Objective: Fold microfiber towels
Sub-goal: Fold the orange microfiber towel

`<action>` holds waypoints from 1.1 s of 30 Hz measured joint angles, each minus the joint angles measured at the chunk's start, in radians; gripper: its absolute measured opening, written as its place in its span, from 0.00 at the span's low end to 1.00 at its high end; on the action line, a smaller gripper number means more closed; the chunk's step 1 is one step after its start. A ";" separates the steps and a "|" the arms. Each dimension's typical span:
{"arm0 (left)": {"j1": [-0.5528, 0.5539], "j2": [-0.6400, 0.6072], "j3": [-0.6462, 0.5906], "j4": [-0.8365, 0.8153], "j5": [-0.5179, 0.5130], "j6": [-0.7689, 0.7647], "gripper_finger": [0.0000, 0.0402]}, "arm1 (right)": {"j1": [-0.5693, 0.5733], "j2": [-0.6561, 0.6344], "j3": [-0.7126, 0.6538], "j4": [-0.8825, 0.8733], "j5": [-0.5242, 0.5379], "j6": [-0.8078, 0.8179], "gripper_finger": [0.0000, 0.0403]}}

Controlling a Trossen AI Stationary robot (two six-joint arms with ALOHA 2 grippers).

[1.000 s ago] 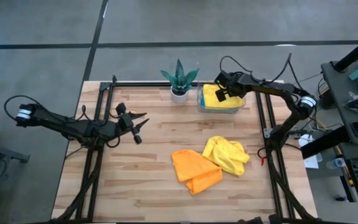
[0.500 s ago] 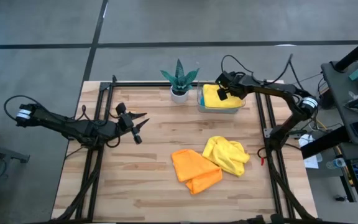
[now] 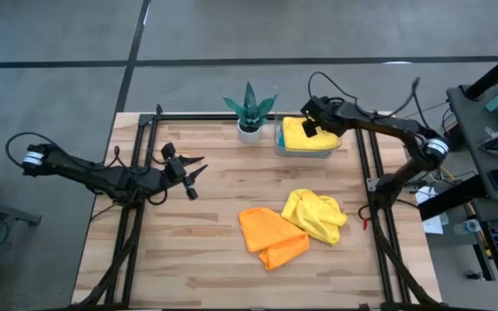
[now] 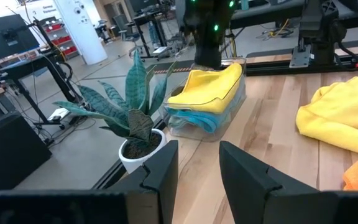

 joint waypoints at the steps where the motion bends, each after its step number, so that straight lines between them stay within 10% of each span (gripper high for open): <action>1: 0.000 0.003 0.000 0.002 0.000 -0.002 0.26 | 0.010 -0.019 0.002 -0.003 -0.001 0.000 0.02; 8: 0.000 0.071 0.000 0.013 0.150 -0.089 0.26 | 0.165 -0.176 -0.018 0.006 -0.018 -0.043 0.02; 19: -0.073 0.389 0.000 0.038 0.537 -0.517 0.24 | 0.556 -0.261 -0.127 0.242 -0.387 -0.339 0.02; 33: -0.259 0.782 0.315 -0.011 0.576 -0.447 0.14 | 0.823 -0.225 -0.363 0.782 -0.394 -0.477 0.02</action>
